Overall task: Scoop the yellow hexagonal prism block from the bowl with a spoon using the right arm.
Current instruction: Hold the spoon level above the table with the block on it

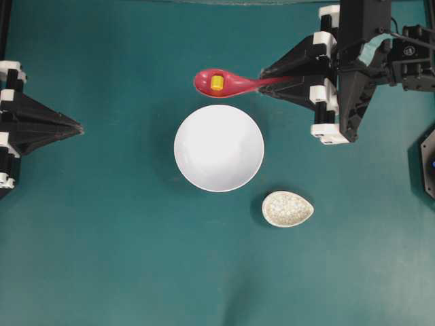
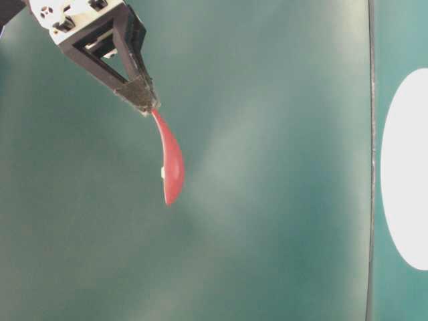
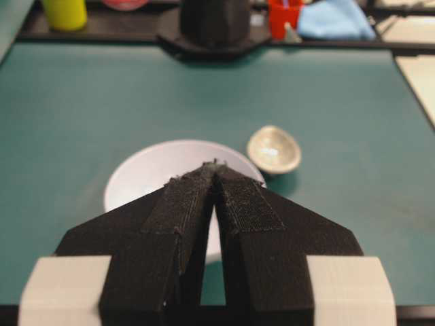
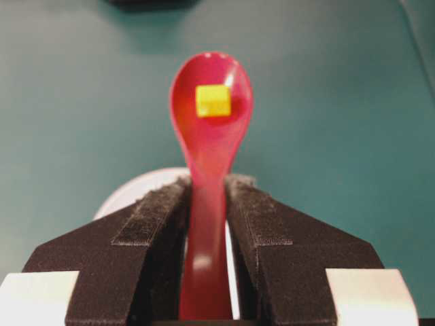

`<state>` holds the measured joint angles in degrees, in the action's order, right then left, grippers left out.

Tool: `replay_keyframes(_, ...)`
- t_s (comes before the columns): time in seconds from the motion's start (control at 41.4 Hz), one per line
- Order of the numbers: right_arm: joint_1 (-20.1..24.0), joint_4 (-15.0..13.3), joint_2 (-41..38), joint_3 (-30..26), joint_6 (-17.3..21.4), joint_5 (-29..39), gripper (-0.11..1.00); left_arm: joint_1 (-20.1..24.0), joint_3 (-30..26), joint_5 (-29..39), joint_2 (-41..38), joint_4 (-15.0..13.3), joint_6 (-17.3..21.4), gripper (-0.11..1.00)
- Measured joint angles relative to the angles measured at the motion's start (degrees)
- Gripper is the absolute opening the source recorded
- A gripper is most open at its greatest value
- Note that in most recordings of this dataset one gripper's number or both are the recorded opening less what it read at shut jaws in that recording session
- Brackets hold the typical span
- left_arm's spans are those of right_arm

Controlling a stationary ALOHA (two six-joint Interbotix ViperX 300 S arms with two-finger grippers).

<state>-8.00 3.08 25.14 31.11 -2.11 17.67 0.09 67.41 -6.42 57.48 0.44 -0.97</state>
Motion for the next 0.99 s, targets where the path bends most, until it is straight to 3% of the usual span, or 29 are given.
replay_keyframes(0.991, 0.0, -0.53, -0.44, 0.0, 0.0, -0.88, 0.24, 0.0, 0.0, -0.88, -0.18, 0.0, 0.0, 0.05)
